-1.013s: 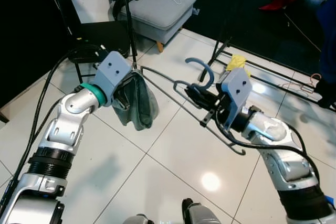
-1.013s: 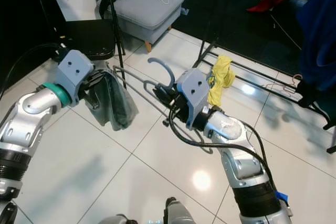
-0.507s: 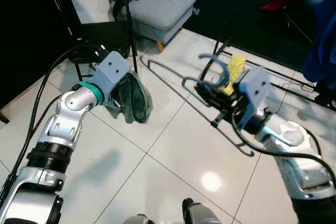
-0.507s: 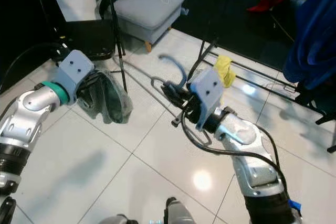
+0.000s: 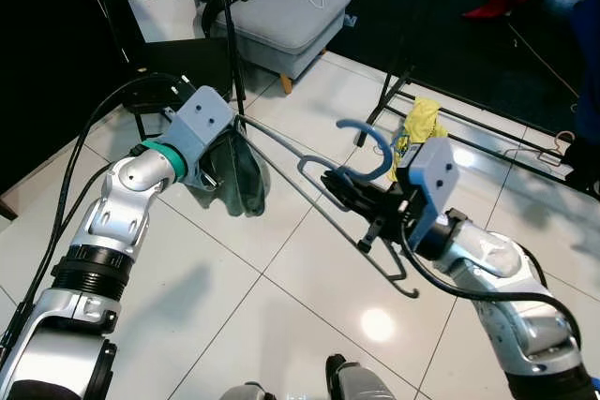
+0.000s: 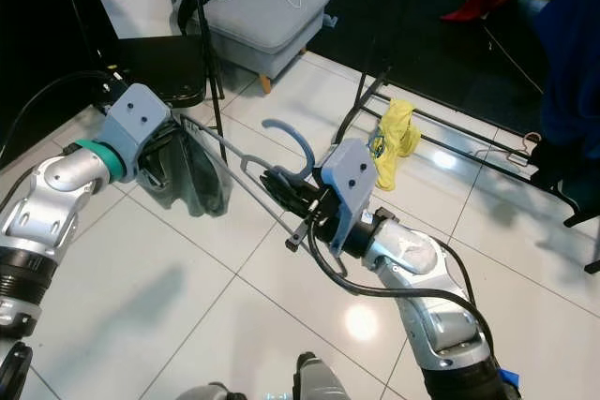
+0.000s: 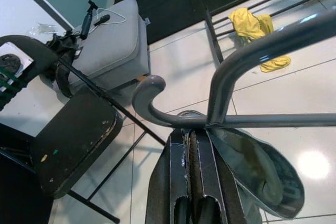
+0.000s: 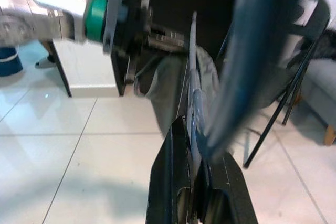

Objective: Hang hanger

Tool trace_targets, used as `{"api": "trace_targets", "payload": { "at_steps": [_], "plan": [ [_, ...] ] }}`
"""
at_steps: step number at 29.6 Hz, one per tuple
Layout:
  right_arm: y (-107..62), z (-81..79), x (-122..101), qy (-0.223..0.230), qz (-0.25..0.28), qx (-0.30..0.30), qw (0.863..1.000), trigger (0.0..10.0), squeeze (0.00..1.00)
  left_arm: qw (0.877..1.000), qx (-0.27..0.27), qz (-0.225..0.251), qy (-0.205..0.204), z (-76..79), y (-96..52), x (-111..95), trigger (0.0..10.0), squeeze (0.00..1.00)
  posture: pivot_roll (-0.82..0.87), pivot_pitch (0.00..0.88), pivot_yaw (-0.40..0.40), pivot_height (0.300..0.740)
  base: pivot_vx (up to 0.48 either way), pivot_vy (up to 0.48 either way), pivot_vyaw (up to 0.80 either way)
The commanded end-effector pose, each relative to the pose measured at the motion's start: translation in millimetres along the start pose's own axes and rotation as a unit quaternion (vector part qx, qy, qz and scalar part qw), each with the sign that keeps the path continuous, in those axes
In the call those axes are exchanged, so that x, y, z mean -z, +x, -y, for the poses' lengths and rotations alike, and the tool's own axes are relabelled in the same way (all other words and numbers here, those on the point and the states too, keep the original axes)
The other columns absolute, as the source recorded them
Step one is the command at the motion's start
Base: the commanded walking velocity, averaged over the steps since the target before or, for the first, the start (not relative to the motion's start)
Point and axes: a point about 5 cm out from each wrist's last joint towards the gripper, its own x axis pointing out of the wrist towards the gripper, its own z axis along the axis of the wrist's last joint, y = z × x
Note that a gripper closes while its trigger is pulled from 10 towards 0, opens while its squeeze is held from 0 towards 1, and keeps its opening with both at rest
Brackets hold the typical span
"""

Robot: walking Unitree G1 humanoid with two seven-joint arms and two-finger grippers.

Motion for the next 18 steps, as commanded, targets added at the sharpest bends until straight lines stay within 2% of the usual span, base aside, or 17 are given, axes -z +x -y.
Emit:
{"api": "trace_targets", "payload": {
  "at_steps": [1, 11, 16, 18],
  "plan": [
    [-0.6, -2.9, 8, 0.005, -0.014, -0.003, 1.0, 10.0, 0.0, 1.0, -0.006, 0.009, -0.005, -5.0, 0.0, -5, 10.0, 0.0, 0.0, 0.089, 0.111, 0.74, 0.0, 0.0, 0.0],
    [-12.3, 2.8, -2, -0.006, -0.017, 0.014, 1.0, 10.0, 0.0, 0.999, -0.029, -0.02, 0.001, -11.5, 0.3, 8, 10.0, 0.0, -0.01, 0.094, 0.112, 0.74, 0.0, 0.0, 0.0],
    [-14.3, 0.7, 0, -0.002, -0.02, 0.014, 1.0, 10.0, 0.0, 0.999, -0.032, -0.021, -0.001, -12.9, 1.7, 8, 10.0, 0.0, -0.02, 0.094, 0.116, 0.74, 0.0, 0.0, 0.0],
    [-13.7, -2.3, 7, 0.005, -0.025, 0.015, 1.0, 10.0, 0.0, 0.999, -0.031, -0.024, -0.013, -12.2, 2.3, 9, 10.0, 0.0, -0.01, 0.094, 0.116, 0.74, 0.0, 0.0, 0.0]
  ]
}}
